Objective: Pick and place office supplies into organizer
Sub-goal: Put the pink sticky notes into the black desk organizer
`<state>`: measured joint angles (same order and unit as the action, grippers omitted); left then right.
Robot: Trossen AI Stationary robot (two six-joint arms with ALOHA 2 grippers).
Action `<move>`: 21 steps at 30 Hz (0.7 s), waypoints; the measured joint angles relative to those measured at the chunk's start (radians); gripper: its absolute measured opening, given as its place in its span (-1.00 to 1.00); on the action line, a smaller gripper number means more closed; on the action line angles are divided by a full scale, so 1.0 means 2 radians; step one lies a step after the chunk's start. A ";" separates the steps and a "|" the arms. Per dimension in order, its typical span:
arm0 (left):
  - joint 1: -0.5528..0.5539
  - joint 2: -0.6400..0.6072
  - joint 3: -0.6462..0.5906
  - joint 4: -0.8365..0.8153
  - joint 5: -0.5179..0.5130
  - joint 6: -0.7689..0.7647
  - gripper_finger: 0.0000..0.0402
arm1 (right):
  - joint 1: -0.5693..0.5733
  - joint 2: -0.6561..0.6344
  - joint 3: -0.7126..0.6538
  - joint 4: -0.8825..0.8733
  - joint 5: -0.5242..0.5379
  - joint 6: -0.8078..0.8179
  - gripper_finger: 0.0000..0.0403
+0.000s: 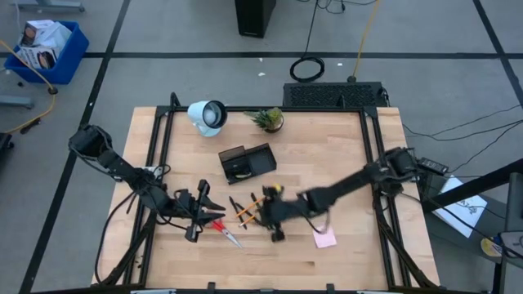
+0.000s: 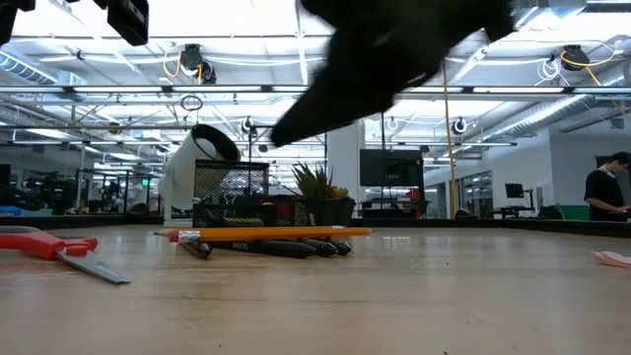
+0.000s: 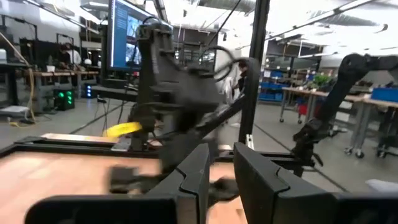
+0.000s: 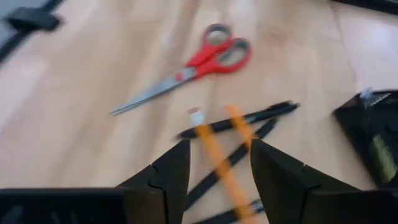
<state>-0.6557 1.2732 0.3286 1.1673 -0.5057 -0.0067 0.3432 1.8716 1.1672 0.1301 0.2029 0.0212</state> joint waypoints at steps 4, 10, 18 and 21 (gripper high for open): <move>0.004 0.001 0.000 -0.006 0.000 -0.002 -0.62 | 0.070 -0.038 -0.041 -0.020 0.092 0.055 -0.23; 0.009 0.001 0.000 -0.017 0.002 -0.010 -0.62 | 0.183 -0.093 -0.100 -0.041 0.188 0.154 -0.23; 0.026 0.001 0.000 -0.025 0.002 -0.029 -0.62 | 0.304 -0.104 -0.178 -0.060 0.227 0.238 -0.24; 0.031 0.001 0.000 -0.026 0.002 -0.034 -0.62 | 0.321 -0.098 -0.178 -0.072 0.225 0.284 -0.26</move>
<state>-0.5936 1.2747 0.3286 1.1156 -0.5007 -0.0746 0.9859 1.6761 0.8112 -0.0149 0.6536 0.5900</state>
